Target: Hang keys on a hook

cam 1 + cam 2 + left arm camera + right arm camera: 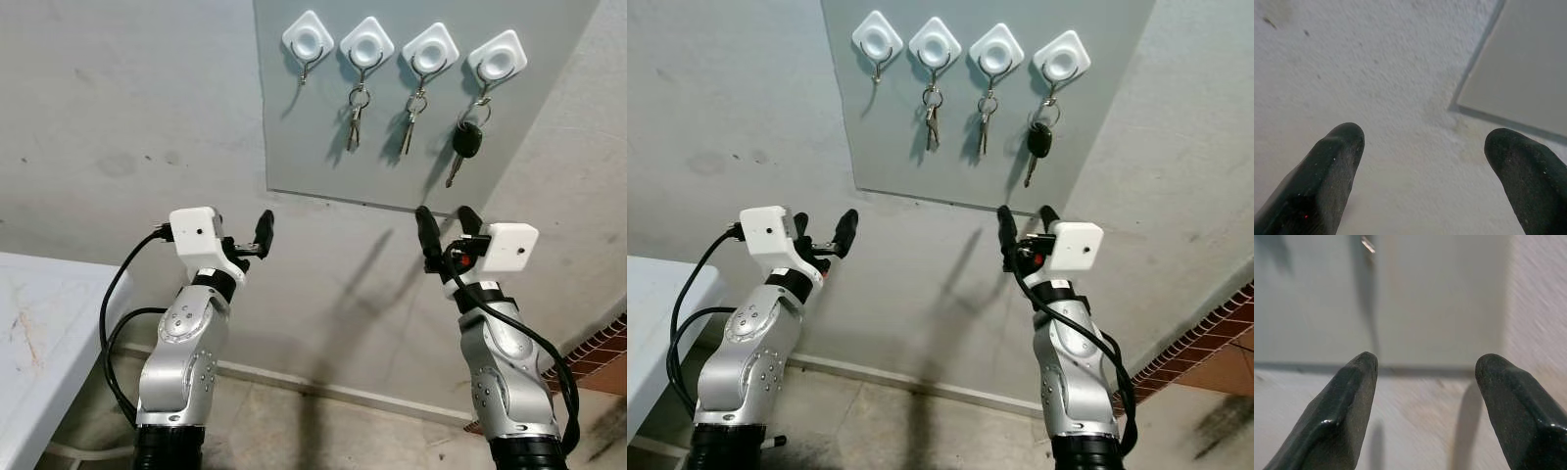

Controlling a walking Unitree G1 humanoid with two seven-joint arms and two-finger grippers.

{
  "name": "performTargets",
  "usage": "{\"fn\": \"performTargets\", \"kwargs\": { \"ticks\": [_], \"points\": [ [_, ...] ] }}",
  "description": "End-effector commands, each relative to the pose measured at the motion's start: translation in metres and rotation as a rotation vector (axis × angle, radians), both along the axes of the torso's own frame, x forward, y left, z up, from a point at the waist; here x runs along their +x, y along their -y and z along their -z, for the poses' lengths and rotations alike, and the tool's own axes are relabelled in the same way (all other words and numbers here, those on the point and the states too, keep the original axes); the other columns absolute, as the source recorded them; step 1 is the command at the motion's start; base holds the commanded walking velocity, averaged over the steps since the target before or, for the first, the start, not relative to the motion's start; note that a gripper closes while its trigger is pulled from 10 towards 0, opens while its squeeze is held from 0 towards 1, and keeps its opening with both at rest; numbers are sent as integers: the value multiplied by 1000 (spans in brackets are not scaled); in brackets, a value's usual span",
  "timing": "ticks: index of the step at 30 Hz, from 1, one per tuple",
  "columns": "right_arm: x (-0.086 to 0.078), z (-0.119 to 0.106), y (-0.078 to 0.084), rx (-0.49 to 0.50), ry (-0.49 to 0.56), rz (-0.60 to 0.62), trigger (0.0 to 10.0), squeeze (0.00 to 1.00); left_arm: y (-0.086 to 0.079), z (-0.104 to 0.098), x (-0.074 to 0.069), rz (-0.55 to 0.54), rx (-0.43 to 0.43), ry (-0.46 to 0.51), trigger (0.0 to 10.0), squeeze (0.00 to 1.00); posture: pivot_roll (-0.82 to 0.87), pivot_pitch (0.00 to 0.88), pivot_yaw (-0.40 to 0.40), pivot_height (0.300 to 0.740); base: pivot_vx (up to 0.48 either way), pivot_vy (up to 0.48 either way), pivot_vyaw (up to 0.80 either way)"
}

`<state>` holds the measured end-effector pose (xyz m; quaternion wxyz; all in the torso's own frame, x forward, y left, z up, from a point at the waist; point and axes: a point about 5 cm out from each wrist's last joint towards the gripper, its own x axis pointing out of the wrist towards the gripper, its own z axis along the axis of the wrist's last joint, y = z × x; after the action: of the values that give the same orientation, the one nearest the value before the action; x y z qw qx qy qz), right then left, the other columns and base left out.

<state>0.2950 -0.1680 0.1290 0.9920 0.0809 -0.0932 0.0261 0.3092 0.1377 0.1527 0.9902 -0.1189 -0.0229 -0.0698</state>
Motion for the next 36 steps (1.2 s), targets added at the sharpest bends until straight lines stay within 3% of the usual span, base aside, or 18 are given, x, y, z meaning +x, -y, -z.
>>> {"fn": "performTargets", "kwargs": {
  "ticks": [1, 10, 24, 36],
  "points": [
    [-1, 7, 4, -13, -33, 24, 10000, 0, -2, 2, 4, -20, -5, -5, 10000, 0, -37, 0, 19, 740, 0, 0, 0],
    [-2, 10, 8, -33, -47, 58, 10000, 0, -4, 4, 12, -12, -21, -1, 10000, 0, -56, 0, 37, 740, 0, 0, 0],
    [-8, 27, 9, -106, -120, 32, 10000, 0, -14, 15, 10, -28, -6, 10, 10000, 0, -55, 0, 30, 740, 0, 0, 0],
    [-6, 27, 10, -124, -121, 23, 10000, 0, -21, 20, 9, -61, -7, 10, 10000, 0, -47, 0, 13, 740, 0, 0, 771]
  ]
}}
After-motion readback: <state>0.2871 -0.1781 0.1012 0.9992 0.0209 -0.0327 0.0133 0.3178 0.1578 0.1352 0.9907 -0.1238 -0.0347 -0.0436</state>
